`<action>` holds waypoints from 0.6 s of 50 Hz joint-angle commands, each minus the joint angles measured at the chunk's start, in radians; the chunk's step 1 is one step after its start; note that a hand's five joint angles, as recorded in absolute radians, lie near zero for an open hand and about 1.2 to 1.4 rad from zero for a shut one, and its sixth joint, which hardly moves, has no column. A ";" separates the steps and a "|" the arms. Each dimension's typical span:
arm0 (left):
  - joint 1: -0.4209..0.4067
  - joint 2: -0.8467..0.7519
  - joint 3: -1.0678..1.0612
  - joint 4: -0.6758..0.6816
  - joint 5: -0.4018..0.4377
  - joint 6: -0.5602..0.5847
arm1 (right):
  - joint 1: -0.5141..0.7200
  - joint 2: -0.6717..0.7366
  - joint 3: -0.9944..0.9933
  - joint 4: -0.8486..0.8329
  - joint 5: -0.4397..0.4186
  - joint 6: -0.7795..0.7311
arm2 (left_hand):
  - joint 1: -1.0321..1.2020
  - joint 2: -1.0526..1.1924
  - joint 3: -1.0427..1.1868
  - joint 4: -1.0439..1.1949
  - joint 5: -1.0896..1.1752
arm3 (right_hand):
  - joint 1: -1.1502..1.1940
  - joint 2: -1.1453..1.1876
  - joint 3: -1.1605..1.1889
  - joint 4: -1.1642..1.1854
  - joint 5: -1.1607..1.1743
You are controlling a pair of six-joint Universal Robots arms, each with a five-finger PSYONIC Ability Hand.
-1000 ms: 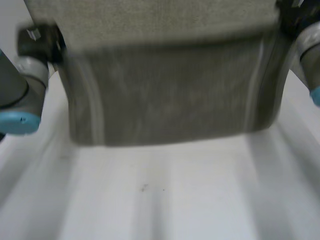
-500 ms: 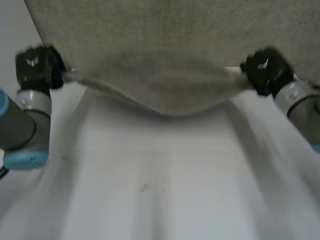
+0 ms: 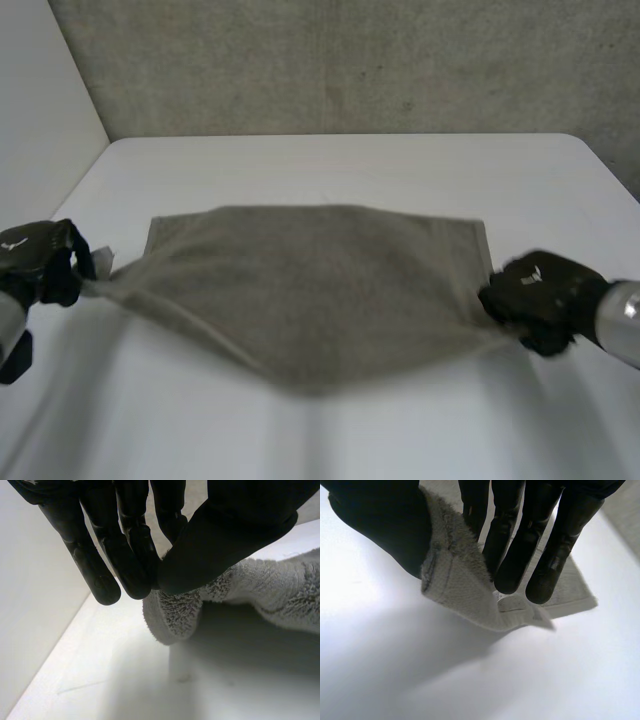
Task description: Fold the towel.
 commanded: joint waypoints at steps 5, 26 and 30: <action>0.111 0.063 0.022 -0.060 0.126 -0.002 | -0.084 -0.071 -0.020 0.089 -0.008 -0.174 | 0.189 0.177 0.179 0.178 0.181 | 0.424 0.223 0.208 0.199 0.234; -0.098 -0.667 0.550 0.216 -0.118 0.012 | 0.099 0.572 -0.582 -0.298 0.233 0.043 | 0.189 0.177 0.179 0.178 0.181 | 0.424 0.223 0.208 0.199 0.234; -0.106 -0.729 0.596 0.227 -0.121 0.037 | 0.125 0.635 -0.637 -0.399 0.271 0.047 | 0.189 0.177 0.179 0.178 0.181 | 0.424 0.223 0.208 0.199 0.234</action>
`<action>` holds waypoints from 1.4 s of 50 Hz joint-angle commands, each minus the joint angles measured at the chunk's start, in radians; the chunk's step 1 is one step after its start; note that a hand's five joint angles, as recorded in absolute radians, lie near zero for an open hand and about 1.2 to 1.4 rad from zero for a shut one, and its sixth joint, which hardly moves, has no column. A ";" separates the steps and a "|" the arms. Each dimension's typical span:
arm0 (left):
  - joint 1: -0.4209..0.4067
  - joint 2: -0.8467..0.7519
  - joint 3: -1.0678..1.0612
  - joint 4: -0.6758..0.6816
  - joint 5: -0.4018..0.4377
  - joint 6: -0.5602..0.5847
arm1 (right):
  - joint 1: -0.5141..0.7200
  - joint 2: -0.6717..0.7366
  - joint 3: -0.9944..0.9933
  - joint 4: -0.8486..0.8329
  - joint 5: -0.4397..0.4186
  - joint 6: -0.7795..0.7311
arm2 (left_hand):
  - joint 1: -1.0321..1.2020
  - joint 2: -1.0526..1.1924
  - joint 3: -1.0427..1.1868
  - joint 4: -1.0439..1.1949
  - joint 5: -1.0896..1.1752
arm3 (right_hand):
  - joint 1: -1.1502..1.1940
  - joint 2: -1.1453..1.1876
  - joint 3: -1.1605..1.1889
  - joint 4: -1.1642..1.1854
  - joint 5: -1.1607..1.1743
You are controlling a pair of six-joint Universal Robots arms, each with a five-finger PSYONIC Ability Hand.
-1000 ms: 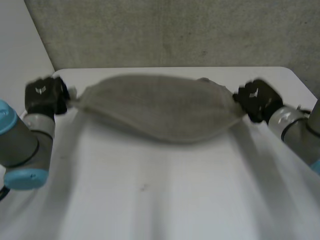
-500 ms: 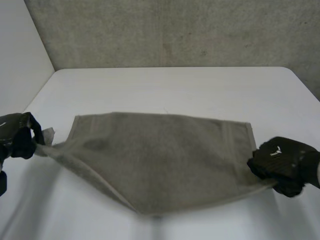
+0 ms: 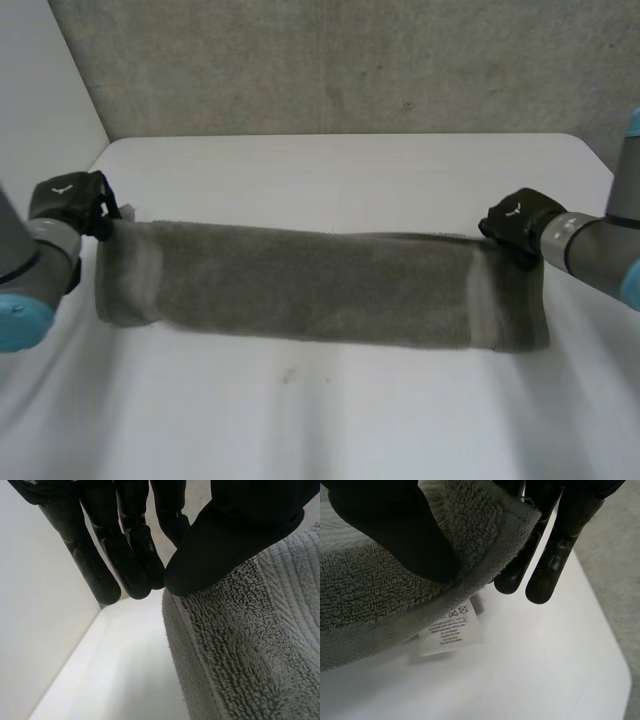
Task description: Fold the towel.
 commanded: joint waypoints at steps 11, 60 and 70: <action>-0.066 -0.254 0.169 0.124 -0.038 0.133 | 0.055 0.246 -0.165 -0.289 0.075 -0.002 | 0.151 0.140 0.142 0.141 0.144 | -0.367 -0.569 -0.583 -0.593 -0.558; -0.057 0.169 -0.253 0.112 -0.029 0.029 | -0.174 -0.327 0.697 -0.479 -0.195 0.411 | -1.032 -1.044 -1.042 -1.043 -1.040 | -0.461 -0.663 -0.677 -0.687 -0.652; -0.057 0.171 -0.279 0.120 -0.030 0.018 | -0.185 -0.231 0.688 -0.513 -0.193 0.382 | -1.033 -1.045 -1.042 -1.044 -1.040 | -0.309 -0.510 -0.525 -0.534 -0.499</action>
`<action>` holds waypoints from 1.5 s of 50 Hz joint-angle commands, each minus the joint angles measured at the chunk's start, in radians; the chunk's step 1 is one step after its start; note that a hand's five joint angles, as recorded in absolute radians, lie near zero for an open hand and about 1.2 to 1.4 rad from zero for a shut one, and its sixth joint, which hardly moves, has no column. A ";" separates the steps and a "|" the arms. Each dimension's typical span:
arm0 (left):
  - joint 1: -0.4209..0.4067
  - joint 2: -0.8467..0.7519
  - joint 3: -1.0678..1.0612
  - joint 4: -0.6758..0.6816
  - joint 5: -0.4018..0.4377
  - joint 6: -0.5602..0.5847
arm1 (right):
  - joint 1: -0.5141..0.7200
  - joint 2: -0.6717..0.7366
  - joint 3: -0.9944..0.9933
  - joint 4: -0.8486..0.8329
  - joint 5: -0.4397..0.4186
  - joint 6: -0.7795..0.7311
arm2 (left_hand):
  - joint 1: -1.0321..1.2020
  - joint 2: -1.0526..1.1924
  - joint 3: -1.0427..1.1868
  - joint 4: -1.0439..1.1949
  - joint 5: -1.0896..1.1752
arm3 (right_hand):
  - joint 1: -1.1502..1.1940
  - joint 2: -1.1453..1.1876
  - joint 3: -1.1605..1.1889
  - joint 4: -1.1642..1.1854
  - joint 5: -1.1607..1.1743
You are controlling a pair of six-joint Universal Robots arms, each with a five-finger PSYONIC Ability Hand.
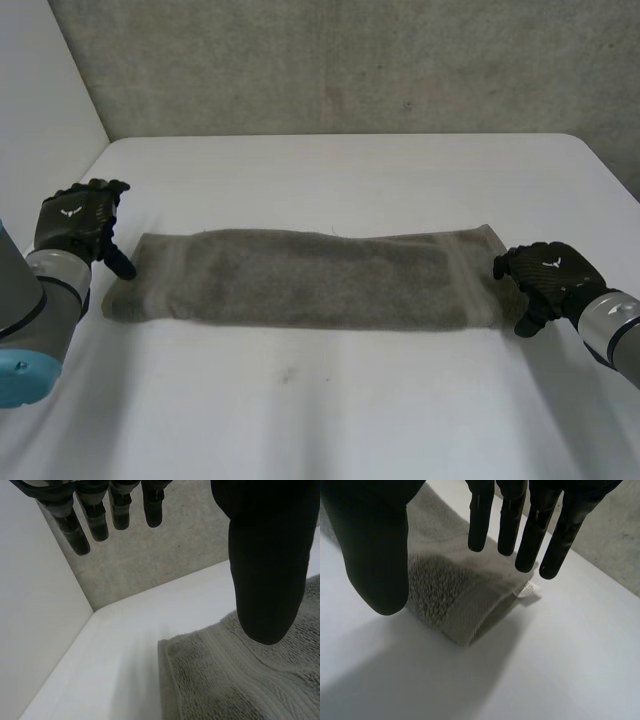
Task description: Fold the towel.
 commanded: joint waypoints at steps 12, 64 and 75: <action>-0.010 -0.002 -0.023 0.007 -0.001 -0.002 | -0.004 0.141 -0.065 -0.039 0.030 -0.074 | -0.005 0.009 0.003 0.005 -0.030 | 0.979 0.914 0.904 0.905 0.921; -0.016 0.026 -0.049 0.006 -0.006 -0.002 | 0.769 0.320 -0.527 -0.052 0.197 -0.183 | -0.005 0.009 0.003 0.005 -0.030 | 0.980 0.914 0.904 0.905 0.922; -0.062 0.032 -0.049 0.006 -0.001 -0.002 | 0.826 0.337 -0.532 -0.052 0.192 -0.168 | -0.005 0.009 0.003 0.005 -0.030 | -0.124 -0.190 -0.200 -0.199 -0.182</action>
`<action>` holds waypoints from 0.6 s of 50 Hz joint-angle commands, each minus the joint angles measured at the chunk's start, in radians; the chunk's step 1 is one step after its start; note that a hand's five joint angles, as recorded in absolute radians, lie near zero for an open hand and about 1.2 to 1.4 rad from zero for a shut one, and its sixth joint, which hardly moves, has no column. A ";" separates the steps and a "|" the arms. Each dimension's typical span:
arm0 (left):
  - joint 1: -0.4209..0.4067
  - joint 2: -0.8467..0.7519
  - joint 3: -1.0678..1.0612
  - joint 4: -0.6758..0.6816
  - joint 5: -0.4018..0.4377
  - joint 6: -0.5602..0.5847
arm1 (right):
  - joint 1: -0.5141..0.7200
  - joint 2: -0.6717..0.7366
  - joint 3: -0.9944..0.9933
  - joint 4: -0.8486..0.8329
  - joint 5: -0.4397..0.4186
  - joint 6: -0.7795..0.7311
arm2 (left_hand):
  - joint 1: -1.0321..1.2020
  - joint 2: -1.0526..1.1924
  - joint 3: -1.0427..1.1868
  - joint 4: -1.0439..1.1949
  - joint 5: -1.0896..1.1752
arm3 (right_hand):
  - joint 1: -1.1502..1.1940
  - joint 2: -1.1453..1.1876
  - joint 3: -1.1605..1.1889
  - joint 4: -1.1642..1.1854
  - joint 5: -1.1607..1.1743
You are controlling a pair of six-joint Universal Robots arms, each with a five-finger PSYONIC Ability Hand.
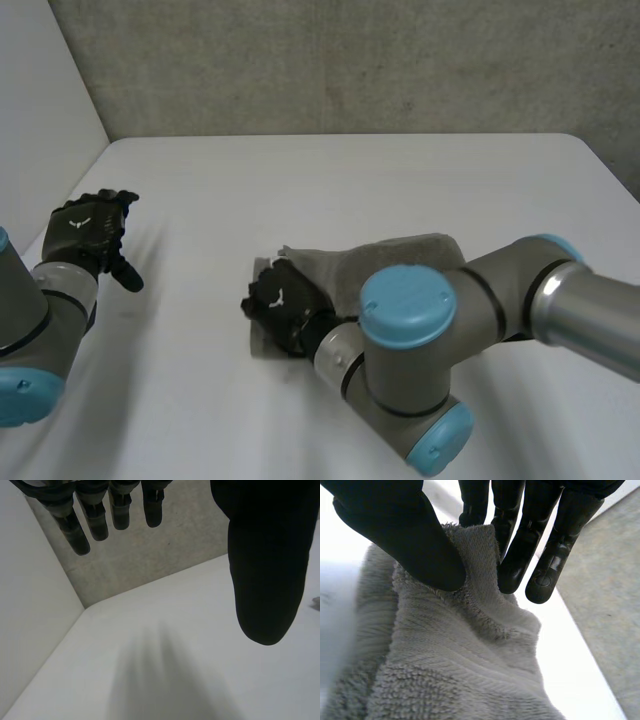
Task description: Fold the towel.
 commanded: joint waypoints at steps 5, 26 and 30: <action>-0.092 0.002 0.033 0.001 0.003 0.003 | -0.031 -0.166 0.043 0.015 0.015 0.022 | -0.005 0.009 0.009 0.006 -0.030 | -0.774 -0.997 -1.015 -1.020 -0.983; -0.417 -0.290 0.326 -0.011 -0.006 0.003 | -0.700 -0.478 0.611 0.068 -0.176 0.290 | 0.017 0.031 0.030 0.027 -0.008 | -0.680 -0.902 -0.920 -0.925 -0.888; -0.432 -0.343 0.329 -0.011 -0.011 0.008 | -0.734 -0.459 0.658 -0.027 -0.203 0.285 | 0.022 0.037 0.036 0.033 -0.002 | -0.267 -0.489 -0.507 -0.512 -0.475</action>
